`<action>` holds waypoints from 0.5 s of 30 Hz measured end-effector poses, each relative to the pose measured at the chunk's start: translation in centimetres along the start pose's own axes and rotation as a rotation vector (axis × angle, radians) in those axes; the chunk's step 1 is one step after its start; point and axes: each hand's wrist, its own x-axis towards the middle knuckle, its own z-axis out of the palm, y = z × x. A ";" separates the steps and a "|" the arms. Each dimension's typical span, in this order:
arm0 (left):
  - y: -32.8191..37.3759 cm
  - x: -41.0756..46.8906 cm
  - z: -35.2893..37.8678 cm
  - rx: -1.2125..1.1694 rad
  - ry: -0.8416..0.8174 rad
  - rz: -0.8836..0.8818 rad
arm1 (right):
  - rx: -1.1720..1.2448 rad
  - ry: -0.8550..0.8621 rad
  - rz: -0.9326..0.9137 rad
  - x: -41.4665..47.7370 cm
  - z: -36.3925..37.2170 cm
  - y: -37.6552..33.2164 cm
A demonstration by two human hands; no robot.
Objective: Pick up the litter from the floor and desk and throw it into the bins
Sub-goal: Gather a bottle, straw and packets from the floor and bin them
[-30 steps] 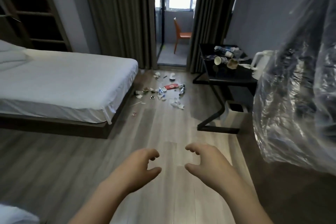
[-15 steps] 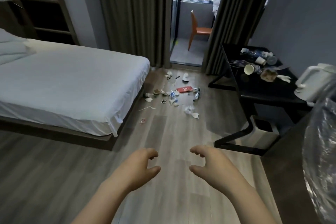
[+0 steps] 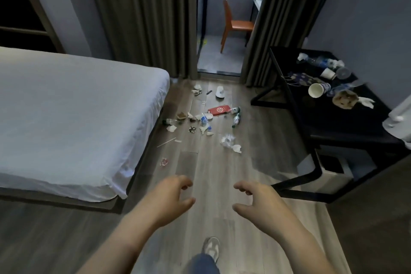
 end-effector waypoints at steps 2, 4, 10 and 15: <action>-0.1 4.2 -0.7 0.010 0.003 -0.016 | 0.007 -0.011 0.005 4.4 -0.9 0.8; 0.2 8.5 -1.6 0.007 -0.001 -0.028 | 0.007 -0.022 -0.001 9.0 -2.4 1.6; 2.1 19.0 -4.6 0.019 -0.018 -0.087 | -0.015 -0.045 -0.025 20.1 -7.2 2.7; 1.4 24.5 -5.6 0.014 -0.031 -0.123 | -0.019 -0.086 -0.045 26.5 -9.0 3.2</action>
